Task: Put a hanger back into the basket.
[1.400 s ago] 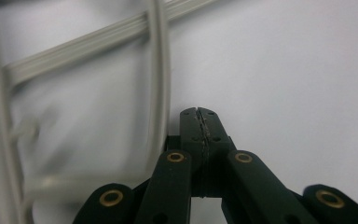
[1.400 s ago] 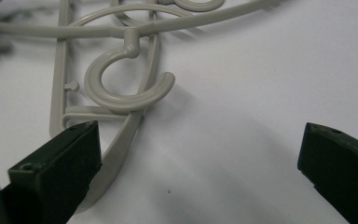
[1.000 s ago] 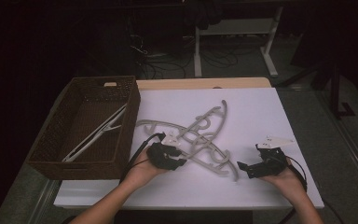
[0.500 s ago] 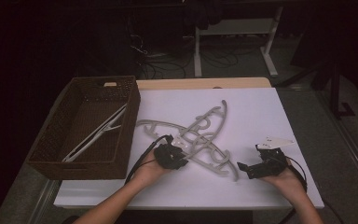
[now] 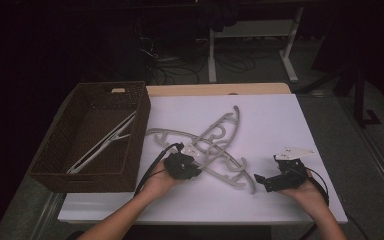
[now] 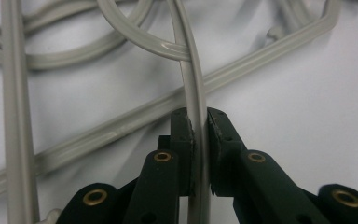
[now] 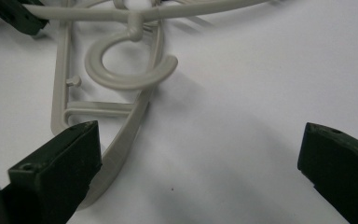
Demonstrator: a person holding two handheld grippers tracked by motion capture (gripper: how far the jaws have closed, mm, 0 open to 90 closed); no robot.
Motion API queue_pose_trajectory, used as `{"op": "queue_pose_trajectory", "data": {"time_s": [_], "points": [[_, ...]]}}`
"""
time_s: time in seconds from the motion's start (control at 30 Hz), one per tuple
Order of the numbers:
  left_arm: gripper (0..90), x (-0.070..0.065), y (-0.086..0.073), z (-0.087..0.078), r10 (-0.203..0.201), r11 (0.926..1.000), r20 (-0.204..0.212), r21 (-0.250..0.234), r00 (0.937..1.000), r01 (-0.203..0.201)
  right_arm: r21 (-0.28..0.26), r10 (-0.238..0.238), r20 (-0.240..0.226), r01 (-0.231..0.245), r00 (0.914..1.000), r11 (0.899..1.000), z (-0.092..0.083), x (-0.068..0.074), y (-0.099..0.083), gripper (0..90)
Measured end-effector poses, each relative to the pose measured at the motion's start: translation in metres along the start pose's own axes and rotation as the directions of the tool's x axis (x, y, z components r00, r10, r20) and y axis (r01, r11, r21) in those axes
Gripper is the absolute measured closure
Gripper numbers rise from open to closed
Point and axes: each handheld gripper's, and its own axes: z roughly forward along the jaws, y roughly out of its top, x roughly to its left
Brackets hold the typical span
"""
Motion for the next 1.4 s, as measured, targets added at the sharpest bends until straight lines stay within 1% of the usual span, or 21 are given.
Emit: {"op": "queue_pose_trajectory", "data": {"time_s": [0.03,0.13,0.33,0.37,0.4,0.5,0.53,0.57,0.6,0.67,0.7,0.73,0.77,0.8,0.83,0.87,1.03,1.1,1.17,1.27,1.4], "points": [[82.1,0.0,0.003,-0.007,0.008,0.9999,0.005,-0.015,1.0,-0.008,0.0,0.0,0.0,0.0,1.0,1.0,0.0,0.0,0.0,0.0],[82.2,-0.001,0.006,-0.018,0.018,0.9988,0.004,-0.046,0.9998,-0.018,0.002,0.0,0.001,0.0,1.0,1.0,0.0,-0.001,0.0,0.0],[82.3,0.003,0.012,-0.04,0.017,0.9967,0.018,-0.08,0.9997,-0.015,0.002,0.0,0.004,0.0,1.0,1.0,0.0,-0.001,0.0,0.0],[82.3,0.003,0.012,-0.04,0.017,0.9967,0.018,-0.08,0.9997,-0.015,0.002,0.0,0.003,0.0,1.0,1.0,0.0,-0.001,0.0,0.0],[82.3,0.004,0.015,-0.049,0.02,0.9958,0.016,-0.09,0.9997,-0.018,0.003,0.0,0.004,0.0,1.0,1.0,0.0,-0.001,0.0,0.0],[82.4,0.005,0.021,-0.065,0.034,0.9936,0.004,-0.108,0.9994,-0.033,0.002,0.002,0.003,-0.002,1.0,1.0,0.0,-0.001,0.0,0.0],[82.3,0.005,0.021,-0.065,0.034,0.9936,0.004,-0.108,0.9994,-0.033,0.002,0.004,0.003,-0.004,1.0,1.0,0.001,-0.001,0.0,0.0],[82.3,0.005,0.023,-0.071,0.036,0.9924,0.0,-0.118,0.9993,-0.036,0.002,0.004,0.003,-0.004,1.0,1.0,0.001,-0.001,0.0,0.0],[82.4,0.006,0.026,-0.084,0.04,0.9901,0.0,-0.135,0.9992,-0.039,0.003,0.007,0.003,-0.007,1.0,1.0,0.001,-0.001,0.0,0.0],[82.3,0.009,0.029,-0.099,0.039,0.987,-0.005,-0.156,0.9992,-0.04,0.002,0.005,0.004,-0.005,1.0,1.0,0.0,-0.001,0.0,0.0],[82.3,0.009,0.029,-0.099,0.039,0.987,-0.005,-0.156,0.9992,-0.04,0.0,0.003,0.003,-0.003,1.0,1.0,0.0,-0.001,0.0,0.0],[82.4,0.012,0.031,-0.113,0.038,0.9845,-0.015,-0.171,0.9992,-0.04,-0.001,0.002,0.004,-0.002,1.0,1.0,0.0,-0.001,0.0,0.0],[82.3,0.013,0.031,-0.121,0.041,0.9836,-0.022,-0.175,0.9989,-0.044,-0.001,0.003,0.004,-0.003,1.0,1.0,0.0,-0.001,0.0,0.0],[82.4,0.013,0.031,-0.121,0.041,0.9836,-0.022,-0.175,0.9989,-0.044,-0.001,0.004,0.004,-0.004,1.0,1.0,0.0,-0.002,0.0,0.0],[82.4,0.018,0.031,-0.136,0.042,0.9818,-0.029,-0.184,0.9987,-0.047,-0.001,0.004,0.004,-0.004,1.0,1.0,0.0,-0.002,0.0,0.0],[82.3,0.02,0.031,-0.144,0.036,0.9804,-0.031,-0.193,0.9989,-0.042,0.0,0.005,0.004,-0.005,1.0,1.0,0.0,-0.002,0.0,0.0],[82.3,0.038,0.022,-0.185,0.012,0.9738,-0.034,-0.227,0.9994,-0.019,0.001,0.006,0.005,-0.006,1.0,1.0,0.0,-0.002,0.0,0.0],[82.3,0.046,0.016,-0.2,-0.005,0.9715,-0.038,-0.237,0.9993,-0.004,0.002,0.01,0.006,-0.01,0.9999,1.0,0.0,-0.002,0.0,0.0],[82.4,0.054,0.008,-0.214,-0.03,0.9668,-0.041,-0.255,0.9987,0.018,0.003,0.011,0.008,-0.011,0.9999,1.0,0.001,-0.002,0.0,0.0],[82.4,0.065,-0.005,-0.236,-0.063,0.9584,-0.05,-0.281,0.9967,0.047,0.005,0.01,0.01,-0.01,0.9999,1.0,0.001,-0.002,0.0,0.0],[82.3,0.077,-0.025,-0.263,-0.107,0.9509,-0.066,-0.298,0.992,0.083,0.007,0.014,0.01,-0.014,0.9999,1.0,0.002,-0.003,0.0,0.0]]}}
